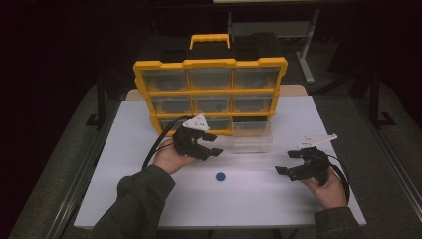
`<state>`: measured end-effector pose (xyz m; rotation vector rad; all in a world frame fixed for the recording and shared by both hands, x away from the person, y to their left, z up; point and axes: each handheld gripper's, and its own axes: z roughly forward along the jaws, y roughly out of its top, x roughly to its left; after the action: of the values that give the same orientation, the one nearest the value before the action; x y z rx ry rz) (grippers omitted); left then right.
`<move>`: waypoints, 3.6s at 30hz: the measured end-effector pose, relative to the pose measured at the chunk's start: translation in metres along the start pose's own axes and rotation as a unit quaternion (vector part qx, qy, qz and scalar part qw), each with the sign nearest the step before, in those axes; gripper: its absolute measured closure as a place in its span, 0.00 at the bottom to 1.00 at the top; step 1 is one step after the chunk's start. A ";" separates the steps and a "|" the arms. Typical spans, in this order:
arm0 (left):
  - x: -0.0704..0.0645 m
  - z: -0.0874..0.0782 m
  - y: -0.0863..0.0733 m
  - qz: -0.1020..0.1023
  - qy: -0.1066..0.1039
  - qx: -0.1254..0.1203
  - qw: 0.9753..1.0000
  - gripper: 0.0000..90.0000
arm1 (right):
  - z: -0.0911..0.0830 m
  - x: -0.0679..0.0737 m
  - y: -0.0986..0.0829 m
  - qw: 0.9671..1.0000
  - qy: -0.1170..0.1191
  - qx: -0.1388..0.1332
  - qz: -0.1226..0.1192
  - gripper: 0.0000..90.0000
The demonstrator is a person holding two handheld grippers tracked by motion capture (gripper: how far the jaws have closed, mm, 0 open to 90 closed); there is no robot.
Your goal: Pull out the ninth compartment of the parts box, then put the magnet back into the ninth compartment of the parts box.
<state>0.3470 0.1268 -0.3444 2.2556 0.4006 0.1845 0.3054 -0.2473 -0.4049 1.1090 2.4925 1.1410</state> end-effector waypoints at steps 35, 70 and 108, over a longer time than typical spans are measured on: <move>-0.010 -0.079 -0.121 -0.075 0.089 -0.022 0.993 0.38 | 0.003 0.018 -0.001 1.000 0.006 0.019 0.000 0.23; -0.021 -0.090 -0.132 -0.092 0.119 -0.029 0.988 0.30 | 0.002 0.039 0.024 0.997 0.053 0.004 -0.056 0.25; -0.021 -0.090 -0.139 -0.095 0.121 -0.012 0.988 0.27 | 0.065 0.082 0.081 0.983 0.119 0.043 -0.133 0.33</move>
<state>0.2725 0.2693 -0.3905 2.1626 0.7339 0.3631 0.3210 -0.1180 -0.3813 0.6601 2.7875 1.1556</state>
